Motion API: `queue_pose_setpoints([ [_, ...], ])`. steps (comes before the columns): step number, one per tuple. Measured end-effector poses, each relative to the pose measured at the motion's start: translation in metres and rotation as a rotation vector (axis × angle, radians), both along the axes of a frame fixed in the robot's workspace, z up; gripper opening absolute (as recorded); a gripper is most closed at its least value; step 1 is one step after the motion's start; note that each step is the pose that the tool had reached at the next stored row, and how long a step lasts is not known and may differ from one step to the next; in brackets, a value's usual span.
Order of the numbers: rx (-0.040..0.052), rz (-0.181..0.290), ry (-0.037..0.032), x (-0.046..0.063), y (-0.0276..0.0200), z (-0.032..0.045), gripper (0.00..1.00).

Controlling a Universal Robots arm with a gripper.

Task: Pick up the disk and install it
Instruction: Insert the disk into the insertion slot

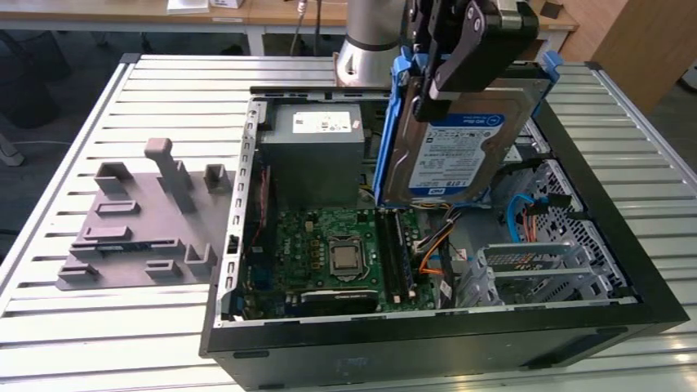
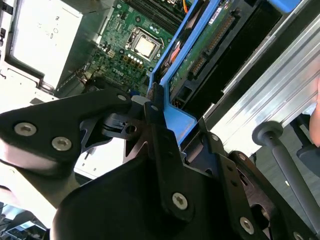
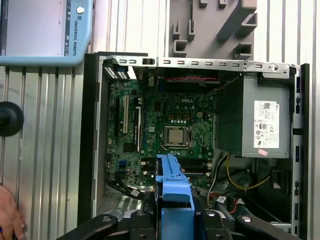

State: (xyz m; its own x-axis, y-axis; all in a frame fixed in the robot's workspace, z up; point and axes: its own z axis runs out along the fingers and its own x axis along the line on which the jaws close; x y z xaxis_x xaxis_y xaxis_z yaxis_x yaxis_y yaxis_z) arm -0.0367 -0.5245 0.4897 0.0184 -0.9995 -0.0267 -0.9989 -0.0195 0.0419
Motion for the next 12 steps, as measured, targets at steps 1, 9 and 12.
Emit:
queue_pose_setpoints([
  [1, 0.0000, 0.000, 0.0000, 0.000, 0.0000, 0.0000, 0.36],
  [9, -0.0004, 0.000, -0.0001, 0.000, -0.0078, -0.0007, 0.36],
  [12, -0.0005, 0.000, 0.0000, 0.000, -0.0163, -0.0015, 0.36],
])
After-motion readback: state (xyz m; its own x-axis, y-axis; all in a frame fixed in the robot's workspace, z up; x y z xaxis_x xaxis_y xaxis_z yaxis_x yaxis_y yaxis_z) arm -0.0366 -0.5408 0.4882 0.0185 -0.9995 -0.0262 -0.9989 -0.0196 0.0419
